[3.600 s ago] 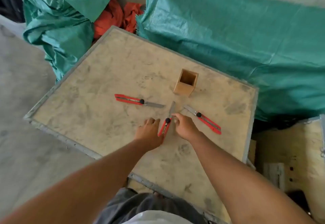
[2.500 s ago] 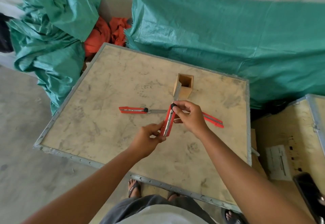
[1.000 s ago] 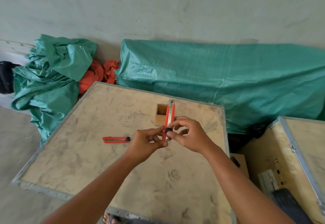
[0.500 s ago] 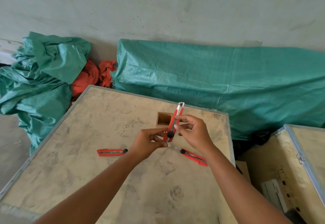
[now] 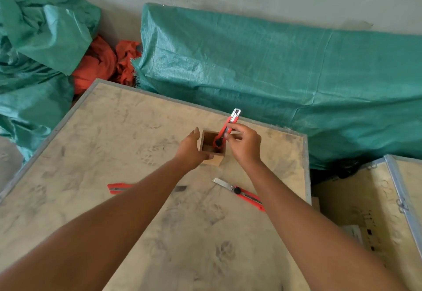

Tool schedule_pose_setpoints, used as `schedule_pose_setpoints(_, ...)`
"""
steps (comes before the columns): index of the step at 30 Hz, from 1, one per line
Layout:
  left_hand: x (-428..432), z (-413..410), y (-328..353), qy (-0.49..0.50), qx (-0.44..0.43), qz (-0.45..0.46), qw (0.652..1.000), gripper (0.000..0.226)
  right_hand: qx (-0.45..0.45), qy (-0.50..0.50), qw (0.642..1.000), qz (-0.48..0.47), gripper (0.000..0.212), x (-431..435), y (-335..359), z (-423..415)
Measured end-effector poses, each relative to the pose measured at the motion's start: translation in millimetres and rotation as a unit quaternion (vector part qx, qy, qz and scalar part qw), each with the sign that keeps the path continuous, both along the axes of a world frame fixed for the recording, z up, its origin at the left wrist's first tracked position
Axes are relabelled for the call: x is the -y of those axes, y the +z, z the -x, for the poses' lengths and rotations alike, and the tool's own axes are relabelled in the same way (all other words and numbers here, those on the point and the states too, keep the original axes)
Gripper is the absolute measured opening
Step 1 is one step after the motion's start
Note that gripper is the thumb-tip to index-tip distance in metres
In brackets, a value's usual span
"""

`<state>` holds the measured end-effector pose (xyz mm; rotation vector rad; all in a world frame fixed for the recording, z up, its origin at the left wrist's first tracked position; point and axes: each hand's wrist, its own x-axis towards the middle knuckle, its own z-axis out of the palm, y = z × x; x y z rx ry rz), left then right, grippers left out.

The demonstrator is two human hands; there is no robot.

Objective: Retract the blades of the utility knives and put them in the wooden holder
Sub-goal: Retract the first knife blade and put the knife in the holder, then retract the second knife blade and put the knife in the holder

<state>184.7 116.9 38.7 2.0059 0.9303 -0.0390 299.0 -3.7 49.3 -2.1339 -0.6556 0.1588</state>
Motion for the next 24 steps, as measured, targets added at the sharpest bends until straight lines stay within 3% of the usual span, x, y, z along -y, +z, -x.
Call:
schedule_pose_setpoints(6,-7,-4,-28,0.011,0.049,0.047,0.998,0.055,-0.010,-0.010,0.999,0.043,0.029,-10,-21,4)
schedule_pose_setpoints(11,-10,-1,-29,-0.007,0.064,0.047,0.997,0.053,-0.029,-0.008,0.998,0.047,0.030,-10,-28,11)
schedule_pose_setpoints(17,-16,19,-17,0.015,0.091,0.082,0.992,0.070,-0.040,-0.010,0.998,0.037,0.034,3,-21,21)
schedule_pose_setpoints(21,-31,60,-9,0.022,0.084,0.071,0.994,0.054,-0.016,-0.030,0.999,-0.009,0.025,15,-18,55)
schedule_pose_setpoints(24,-45,101,-11,0.040,0.063,0.066,0.995,0.045,-0.072,-0.007,0.997,-0.012,0.021,10,-23,96)
